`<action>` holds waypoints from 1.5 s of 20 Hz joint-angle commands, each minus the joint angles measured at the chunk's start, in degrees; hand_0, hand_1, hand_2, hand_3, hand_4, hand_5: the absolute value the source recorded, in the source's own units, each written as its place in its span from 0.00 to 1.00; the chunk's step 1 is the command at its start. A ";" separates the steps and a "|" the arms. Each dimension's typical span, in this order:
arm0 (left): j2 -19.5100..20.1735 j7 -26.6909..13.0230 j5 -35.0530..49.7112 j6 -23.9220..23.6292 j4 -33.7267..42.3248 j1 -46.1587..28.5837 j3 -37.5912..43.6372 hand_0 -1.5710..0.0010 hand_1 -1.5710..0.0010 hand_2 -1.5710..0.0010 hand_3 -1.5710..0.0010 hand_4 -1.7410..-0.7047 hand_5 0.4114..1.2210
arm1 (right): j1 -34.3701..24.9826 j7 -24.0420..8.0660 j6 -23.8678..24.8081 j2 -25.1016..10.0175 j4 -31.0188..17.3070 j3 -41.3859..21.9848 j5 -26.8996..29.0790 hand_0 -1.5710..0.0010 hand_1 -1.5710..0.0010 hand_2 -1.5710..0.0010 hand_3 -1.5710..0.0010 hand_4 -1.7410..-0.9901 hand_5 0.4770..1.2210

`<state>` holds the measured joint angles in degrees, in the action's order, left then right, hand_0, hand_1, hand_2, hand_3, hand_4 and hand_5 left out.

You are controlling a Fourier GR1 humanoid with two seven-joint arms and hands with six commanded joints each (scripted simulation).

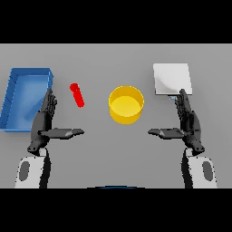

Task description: Pick up the red beaker and tilt it to pour out 1 green nut into yellow bowl. Pick up the yellow bowl and place it on the metallic measuring scale.

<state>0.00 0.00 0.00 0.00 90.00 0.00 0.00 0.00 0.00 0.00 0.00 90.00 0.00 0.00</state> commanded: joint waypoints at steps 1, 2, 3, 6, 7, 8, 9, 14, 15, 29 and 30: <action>0.08 -0.07 0.08 -0.04 -0.09 0.13 0.11 1.00 1.00 1.00 1.00 0.62 0.26 | 0.01 0.01 0.01 -0.06 0.01 0.07 0.07 1.00 1.00 1.00 1.00 0.82 0.25; 0.21 -0.15 0.18 0.00 -0.23 0.32 0.25 1.00 1.00 1.00 1.00 0.62 0.26 | 0.03 0.02 -0.06 -0.18 0.02 0.14 0.16 1.00 1.00 1.00 1.00 0.82 0.25; 0.36 -0.23 0.30 0.05 -0.43 0.54 0.42 1.00 1.00 1.00 1.00 0.62 0.26 | 0.06 0.03 -0.15 -0.30 0.02 0.23 0.27 1.00 1.00 1.00 1.00 0.82 0.25; 0.94 -0.53 0.69 0.26 -1.46 1.50 1.15 1.00 1.00 1.00 1.00 0.62 0.26 | -0.09 0.06 -0.61 -0.95 0.13 0.65 0.74 1.00 1.00 1.00 1.00 0.82 0.25; 2.00 1.17 -2.15 0.15 1.03 -0.38 -0.81 1.00 1.00 1.00 1.00 0.62 0.26 | 1.59 4.59 0.83 -2.27 2.67 -2.43 -5.35 1.00 1.00 1.00 1.00 0.82 0.25; 2.59 2.38 -4.29 0.10 3.43 -2.82 -2.45 1.00 1.00 1.00 1.00 0.62 0.26 | 3.71 7.66 1.64 -2.86 4.01 -4.75 -9.61 1.00 1.00 1.00 1.00 0.82 0.25; 2.37 2.04 -5.85 -0.39 4.36 -3.65 -3.61 1.00 1.00 1.00 1.00 0.62 0.26 | 4.93 8.20 2.34 -3.15 5.02 -6.19 -12.42 1.00 1.00 1.00 1.00 0.82 0.25; 2.40 -1.06 -8.49 -1.29 6.09 -4.65 -5.31 1.00 1.00 1.00 1.00 0.62 0.25 | 6.44 7.24 3.19 -3.17 7.18 -7.60 -15.00 1.00 1.00 1.00 1.00 0.83 0.25; 2.44 -1.49 -8.99 -1.40 5.60 -4.18 -5.44 1.00 1.00 1.00 1.00 0.63 0.25 | 6.40 6.89 2.84 -3.53 7.46 -7.05 -14.20 1.00 1.00 1.00 1.00 0.83 0.24; 1.81 6.12 -9.91 -4.58 -21.75 16.40 0.43 1.00 1.00 1.00 1.00 0.55 0.28 | 5.98 7.55 1.70 -3.35 6.86 -5.89 -11.49 1.00 1.00 1.00 1.00 0.68 0.25; 1.85 6.75 -9.84 -4.58 -23.61 17.86 0.83 1.00 1.00 1.00 1.00 0.54 0.28 | 5.68 7.06 1.79 -3.24 6.56 -5.89 -11.56 1.00 1.00 1.00 1.00 0.67 0.26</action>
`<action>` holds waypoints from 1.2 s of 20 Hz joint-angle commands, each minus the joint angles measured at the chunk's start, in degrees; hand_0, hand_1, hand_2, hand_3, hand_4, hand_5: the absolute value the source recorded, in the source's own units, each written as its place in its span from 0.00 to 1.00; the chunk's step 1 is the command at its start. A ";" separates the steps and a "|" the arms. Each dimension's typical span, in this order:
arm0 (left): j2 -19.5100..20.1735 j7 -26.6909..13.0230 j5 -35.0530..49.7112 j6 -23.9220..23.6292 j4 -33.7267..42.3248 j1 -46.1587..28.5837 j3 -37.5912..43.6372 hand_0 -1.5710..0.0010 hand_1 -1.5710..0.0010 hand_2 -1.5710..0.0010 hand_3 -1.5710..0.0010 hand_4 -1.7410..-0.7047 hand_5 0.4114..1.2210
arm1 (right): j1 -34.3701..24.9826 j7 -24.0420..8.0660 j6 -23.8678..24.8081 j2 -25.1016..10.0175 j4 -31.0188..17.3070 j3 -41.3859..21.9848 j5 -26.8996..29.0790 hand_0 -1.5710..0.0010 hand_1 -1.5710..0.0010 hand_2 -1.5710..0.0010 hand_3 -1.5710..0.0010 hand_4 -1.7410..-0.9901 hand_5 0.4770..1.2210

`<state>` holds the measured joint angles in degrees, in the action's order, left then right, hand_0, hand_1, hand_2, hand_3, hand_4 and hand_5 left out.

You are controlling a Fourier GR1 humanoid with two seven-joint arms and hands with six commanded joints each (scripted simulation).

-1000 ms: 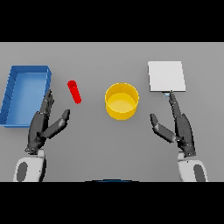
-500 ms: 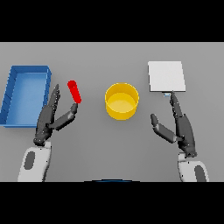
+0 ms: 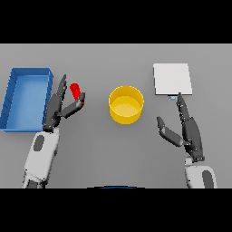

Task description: Pick up the red beaker and tilt it to pour out 1 green nut into yellow bowl. Pick up the yellow bowl and place it on the metallic measuring scale.

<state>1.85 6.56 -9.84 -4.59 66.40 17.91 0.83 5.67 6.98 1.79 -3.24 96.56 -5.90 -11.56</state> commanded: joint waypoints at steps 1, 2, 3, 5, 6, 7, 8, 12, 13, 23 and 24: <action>-0.40 1.09 -0.06 -0.38 -1.21 0.55 0.18 1.00 1.00 1.00 1.00 0.54 0.27 | -0.03 0.25 0.03 0.29 -0.38 -0.35 -0.33 1.00 1.00 1.00 1.00 0.66 0.26; -0.45 1.73 -0.27 -0.73 -3.51 1.78 0.59 1.00 1.00 1.00 1.00 0.53 0.27 | -0.24 -0.44 0.33 0.39 0.28 -0.40 -0.50 1.00 1.00 1.00 1.00 0.66 0.26; -0.17 2.30 -0.61 -0.93 -4.15 2.60 0.64 1.00 1.00 1.00 1.00 0.52 0.28 | 0.09 -0.14 0.18 0.24 0.44 -0.55 -0.65 1.00 1.00 1.00 1.00 0.66 0.26; -0.92 4.23 -2.04 -2.27 -7.09 4.42 0.22 1.00 1.00 1.00 1.00 0.49 0.29 | 0.47 0.18 -0.44 -0.13 0.54 -0.59 -0.41 1.00 1.00 1.00 1.00 0.66 0.27; -1.02 4.86 -2.63 -3.02 -8.76 5.89 0.30 1.00 1.00 1.00 1.00 0.48 0.30 | 0.43 -0.05 -0.77 -0.48 0.61 -0.35 -0.05 1.00 1.00 1.00 1.00 0.65 0.28; -1.08 4.87 -2.43 -3.07 -9.60 6.70 0.63 1.00 1.00 1.00 1.00 0.47 0.31 | 0.49 -0.33 -0.91 -0.61 0.83 -0.08 0.40 1.00 1.00 1.00 1.00 0.65 0.28; -1.12 4.92 -2.81 -3.52 -11.38 8.33 0.80 1.00 1.00 1.00 1.00 0.47 0.31 | 0.11 -0.59 -1.17 -0.70 0.62 0.09 0.77 1.00 1.00 1.00 1.00 0.63 0.29; -0.94 7.44 -3.13 -4.62 -17.98 12.46 2.27 1.00 1.00 1.00 1.00 0.46 0.34 | 1.23 0.34 -0.49 0.27 1.15 -0.68 0.00 1.00 1.00 1.00 1.00 0.64 0.29; -1.06 7.82 -3.01 -4.91 -18.21 12.90 2.49 1.00 1.00 1.00 1.00 0.45 0.35 | 0.54 -0.29 -0.38 0.10 0.64 -0.09 0.37 1.00 1.00 1.00 1.00 0.63 0.29; -3.46 18.58 -1.37 -7.86 -24.46 15.34 5.34 0.17 0.16 0.16 0.23 0.13 0.87 | 0.89 0.38 0.16 0.26 0.98 -0.57 -0.64 1.00 1.00 1.00 1.00 0.68 0.28; -3.67 18.01 -1.15 -8.36 -24.56 15.66 5.59 0.13 0.13 0.13 0.19 0.10 0.88 | 0.35 0.20 0.41 0.20 0.36 -0.39 -0.85 1.00 1.00 1.00 1.00 0.70 0.27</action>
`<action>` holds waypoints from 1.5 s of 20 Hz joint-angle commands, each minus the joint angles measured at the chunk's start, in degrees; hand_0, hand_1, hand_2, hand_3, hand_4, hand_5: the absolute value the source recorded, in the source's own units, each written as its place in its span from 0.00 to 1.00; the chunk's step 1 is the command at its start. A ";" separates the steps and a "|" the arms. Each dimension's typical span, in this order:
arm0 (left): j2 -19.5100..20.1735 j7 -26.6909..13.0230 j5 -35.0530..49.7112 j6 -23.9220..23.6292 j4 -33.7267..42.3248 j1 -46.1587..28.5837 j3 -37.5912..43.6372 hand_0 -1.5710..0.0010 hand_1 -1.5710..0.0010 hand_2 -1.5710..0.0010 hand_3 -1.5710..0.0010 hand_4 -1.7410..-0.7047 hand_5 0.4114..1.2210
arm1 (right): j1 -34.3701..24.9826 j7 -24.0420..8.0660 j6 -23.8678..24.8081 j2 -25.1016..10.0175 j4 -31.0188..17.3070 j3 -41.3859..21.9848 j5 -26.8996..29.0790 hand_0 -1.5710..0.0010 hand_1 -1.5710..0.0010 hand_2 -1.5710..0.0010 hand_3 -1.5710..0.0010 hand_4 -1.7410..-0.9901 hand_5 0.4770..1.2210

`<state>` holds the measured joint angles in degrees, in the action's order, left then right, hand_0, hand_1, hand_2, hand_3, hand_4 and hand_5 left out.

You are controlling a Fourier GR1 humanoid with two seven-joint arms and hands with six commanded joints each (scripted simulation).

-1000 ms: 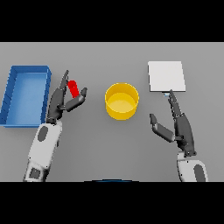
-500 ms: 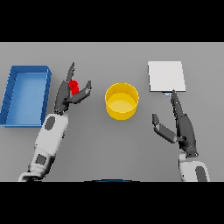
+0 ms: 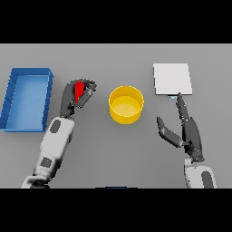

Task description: Pick up the red beaker and tilt it to pour out 1 green nut into yellow bowl. Pick up the yellow bowl and place it on the metallic measuring scale.

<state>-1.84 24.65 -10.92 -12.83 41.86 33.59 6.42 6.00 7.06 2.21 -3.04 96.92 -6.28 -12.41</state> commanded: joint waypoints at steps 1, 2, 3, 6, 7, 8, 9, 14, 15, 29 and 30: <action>0.15 -1.24 0.09 -0.02 0.70 -0.25 -0.07 0.11 0.10 0.10 0.15 0.08 0.88 | -0.10 0.29 0.20 0.23 -0.32 -0.31 -0.47 1.00 1.00 1.00 1.00 0.71 0.27; 0.17 -1.93 0.12 -0.28 1.46 -0.03 -0.18 0.09 0.08 0.08 0.12 0.07 0.89 | -0.14 0.11 0.21 -0.39 0.00 0.25 -0.27 1.00 1.00 1.00 1.00 0.73 0.26; 0.36 -3.29 -0.13 -0.80 1.97 0.63 -0.34 0.07 0.07 0.07 0.10 0.05 0.89 | -1.44 -0.73 0.44 -0.41 -0.68 0.35 -0.51 1.00 1.00 1.00 1.00 0.74 0.26; 2.24 -5.29 -1.15 -0.28 5.27 0.89 -1.88 0.03 0.03 0.03 0.05 0.03 0.88 | -0.57 1.33 1.10 -0.39 -0.83 -0.48 -2.27 1.00 1.00 1.00 1.00 0.80 0.25; 2.84 -5.91 -1.89 -0.24 6.70 0.73 -2.78 0.03 0.03 0.03 0.04 0.02 0.88 | -0.46 1.06 1.21 -0.70 -0.35 -0.53 -2.73 1.00 1.00 1.00 1.00 0.82 0.25; 3.88 -7.09 -2.88 0.31 7.31 1.66 -3.77 0.02 0.02 0.02 0.03 0.02 0.88 | -0.81 0.19 1.66 -0.82 -0.52 -0.20 -2.95 1.00 1.00 1.00 1.00 0.83 0.24; 4.98 -8.93 -4.32 1.02 9.00 1.81 -5.41 0.02 0.02 0.02 0.03 0.01 0.89 | -1.16 0.61 1.69 -0.71 -0.45 -0.43 -3.12 1.00 1.00 1.00 1.00 0.84 0.24; 10.34 -15.95 -15.77 3.84 14.02 3.17 -16.13 0.01 0.01 0.01 0.01 0.01 0.89 | -0.15 1.64 1.62 -0.52 -0.68 -0.75 -3.39 1.00 1.00 1.00 1.00 0.86 0.25; 10.59 -17.09 -16.97 4.31 14.82 3.16 -17.25 0.01 0.01 0.01 0.01 0.01 0.88 | -0.06 1.71 1.35 -0.84 -0.19 -0.55 -3.03 1.00 1.00 1.00 1.00 0.86 0.26; 15.31 -23.82 -42.81 21.92 9.38 19.93 -38.46 0.00 0.00 0.00 0.00 0.09 0.98 | -0.16 1.61 0.58 -1.20 0.12 -0.72 -2.97 1.00 1.00 1.00 1.00 0.90 0.28; 15.03 -23.59 -44.33 23.49 8.30 21.38 -39.85 0.00 0.00 0.00 0.00 0.12 0.99 | -0.16 1.46 0.34 -0.73 0.32 -0.87 -2.44 1.00 1.00 1.00 1.00 0.90 0.27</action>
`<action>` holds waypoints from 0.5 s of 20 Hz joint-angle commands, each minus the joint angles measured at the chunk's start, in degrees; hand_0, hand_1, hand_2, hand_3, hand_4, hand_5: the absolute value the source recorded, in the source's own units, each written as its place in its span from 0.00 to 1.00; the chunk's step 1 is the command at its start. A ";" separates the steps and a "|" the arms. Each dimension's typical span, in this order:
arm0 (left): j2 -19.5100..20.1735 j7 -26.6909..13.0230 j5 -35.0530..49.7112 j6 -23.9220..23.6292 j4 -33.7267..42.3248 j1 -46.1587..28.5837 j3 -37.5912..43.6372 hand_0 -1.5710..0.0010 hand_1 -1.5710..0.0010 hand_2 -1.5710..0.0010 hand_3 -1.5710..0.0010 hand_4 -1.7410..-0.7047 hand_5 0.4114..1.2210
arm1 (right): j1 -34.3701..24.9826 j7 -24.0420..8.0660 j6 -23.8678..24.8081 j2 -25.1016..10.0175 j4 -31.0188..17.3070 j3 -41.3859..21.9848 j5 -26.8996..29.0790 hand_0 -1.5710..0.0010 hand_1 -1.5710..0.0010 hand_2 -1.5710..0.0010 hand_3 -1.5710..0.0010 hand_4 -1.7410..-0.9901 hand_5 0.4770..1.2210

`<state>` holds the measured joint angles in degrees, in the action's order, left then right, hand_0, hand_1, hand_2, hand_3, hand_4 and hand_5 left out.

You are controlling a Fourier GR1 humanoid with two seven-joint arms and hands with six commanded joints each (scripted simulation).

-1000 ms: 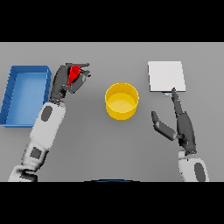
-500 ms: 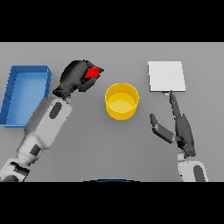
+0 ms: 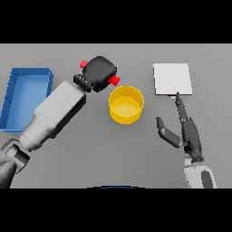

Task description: Pick up the red beaker and tilt it to pour out 1 green nut into yellow bowl. Pick up the yellow bowl and place it on the metallic measuring scale.

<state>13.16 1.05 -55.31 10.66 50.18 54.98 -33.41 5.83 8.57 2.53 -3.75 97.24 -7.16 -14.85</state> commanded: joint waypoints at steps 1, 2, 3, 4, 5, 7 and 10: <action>-0.17 0.23 -1.53 1.79 -0.38 1.46 -1.59 0.00 0.00 0.00 0.00 0.15 0.99 | 0.13 0.21 -0.23 0.09 0.25 -0.22 0.07 1.00 1.00 1.00 1.00 0.90 0.27; -0.26 0.24 -3.06 2.72 -1.98 2.34 -2.91 0.00 0.00 0.00 0.00 0.12 0.99 | 0.36 -0.46 -0.36 0.32 -0.11 -0.19 0.35 1.00 1.00 1.00 1.00 0.91 0.27; -0.57 0.42 -3.94 4.19 -2.53 3.65 -3.86 0.00 0.00 0.00 0.00 0.10 0.99 | 0.19 -0.61 -0.65 0.03 -0.04 0.25 0.99 1.00 1.00 1.00 1.00 0.91 0.27; -0.72 1.45 -5.25 4.48 -3.20 4.74 -5.17 0.00 0.00 0.00 0.00 0.08 0.99 | 0.02 -0.80 -0.23 0.07 0.21 0.04 0.34 1.00 1.00 1.00 1.00 0.91 0.26; -1.03 1.89 -6.71 5.08 -4.86 6.12 -6.44 0.00 0.00 0.00 0.00 0.07 1.00 | 0.03 -1.08 -0.75 0.08 0.10 -0.17 0.57 1.00 1.00 1.00 1.00 0.90 0.27; -1.53 2.37 -9.90 5.92 -6.78 7.82 -9.48 0.00 0.00 0.00 0.00 0.04 1.00 | 0.47 -0.32 -0.74 -0.15 -0.19 -0.72 -0.42 1.00 1.00 1.00 1.00 0.90 0.28; -1.47 3.03 -13.92 7.04 -8.75 10.50 -12.50 0.00 0.00 0.00 0.00 0.02 1.00 | 0.37 0.01 -0.70 0.06 -0.69 -0.51 -0.08 1.00 1.00 1.00 1.00 0.90 0.29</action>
<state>11.70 4.04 -69.27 17.72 41.45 65.52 -45.89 6.20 8.58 1.85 -3.70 96.56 -7.66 -14.93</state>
